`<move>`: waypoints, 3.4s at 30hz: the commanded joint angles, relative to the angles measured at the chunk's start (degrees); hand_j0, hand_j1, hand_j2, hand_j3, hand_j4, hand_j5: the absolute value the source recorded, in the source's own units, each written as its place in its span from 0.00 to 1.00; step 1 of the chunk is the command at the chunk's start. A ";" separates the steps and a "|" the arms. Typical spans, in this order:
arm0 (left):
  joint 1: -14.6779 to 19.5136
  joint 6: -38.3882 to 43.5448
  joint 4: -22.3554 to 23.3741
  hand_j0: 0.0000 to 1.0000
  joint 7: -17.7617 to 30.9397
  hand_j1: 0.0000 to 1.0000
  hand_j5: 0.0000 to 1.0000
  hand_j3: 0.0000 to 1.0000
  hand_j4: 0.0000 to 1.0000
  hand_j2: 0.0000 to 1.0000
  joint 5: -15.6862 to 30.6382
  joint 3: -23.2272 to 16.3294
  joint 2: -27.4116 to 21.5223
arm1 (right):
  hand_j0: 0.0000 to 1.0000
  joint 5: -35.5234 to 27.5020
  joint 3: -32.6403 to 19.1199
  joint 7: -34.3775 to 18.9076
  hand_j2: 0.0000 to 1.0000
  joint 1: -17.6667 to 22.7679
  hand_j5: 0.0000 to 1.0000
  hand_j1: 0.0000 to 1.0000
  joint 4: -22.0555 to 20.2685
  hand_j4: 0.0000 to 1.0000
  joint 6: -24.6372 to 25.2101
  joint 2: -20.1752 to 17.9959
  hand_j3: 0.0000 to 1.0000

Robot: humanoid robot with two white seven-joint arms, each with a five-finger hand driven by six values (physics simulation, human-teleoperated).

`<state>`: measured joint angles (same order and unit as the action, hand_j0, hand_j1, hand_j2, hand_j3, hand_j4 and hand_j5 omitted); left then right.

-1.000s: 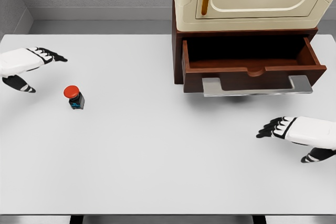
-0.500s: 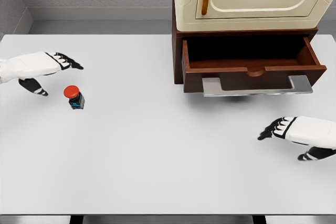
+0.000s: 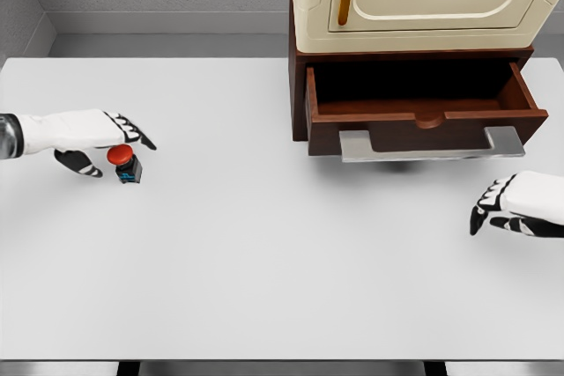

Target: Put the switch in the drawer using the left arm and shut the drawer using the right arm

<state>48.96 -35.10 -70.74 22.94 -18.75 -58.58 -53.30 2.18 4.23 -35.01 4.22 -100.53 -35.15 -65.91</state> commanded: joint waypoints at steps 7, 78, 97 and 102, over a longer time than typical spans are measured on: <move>0.35 0.10 -0.36 0.77 0.53 0.77 0.77 0.77 0.77 0.77 0.30 -1.10 0.04 | 0.47 -2.01 -2.20 0.01 0.47 -0.70 0.47 0.47 -0.02 0.47 0.15 -0.27 0.47; 14.41 0.10 -12.40 0.35 1.32 0.35 0.35 0.35 0.35 0.35 19.63 -0.92 12.43 | 0.47 -8.43 -14.33 0.01 0.47 8.61 0.47 0.47 -0.19 0.47 0.15 -3.87 0.47; 20.56 0.10 -11.87 0.35 1.76 0.35 0.35 0.35 0.35 0.35 20.77 -1.10 19.20 | 0.47 -8.43 -14.33 0.01 0.47 8.88 0.47 0.47 -0.19 0.47 0.15 -3.96 0.47; 22.32 0.10 -10.91 0.35 2.03 0.35 0.35 0.35 0.35 0.35 20.51 -1.27 21.92 | 0.47 -8.43 -14.33 0.01 0.47 8.88 0.47 0.47 -0.19 0.47 0.15 -3.96 0.47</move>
<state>71.63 -35.15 -82.11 24.88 1.37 -59.88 -32.43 -5.86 -10.12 -35.02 13.10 -100.71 -35.16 -69.74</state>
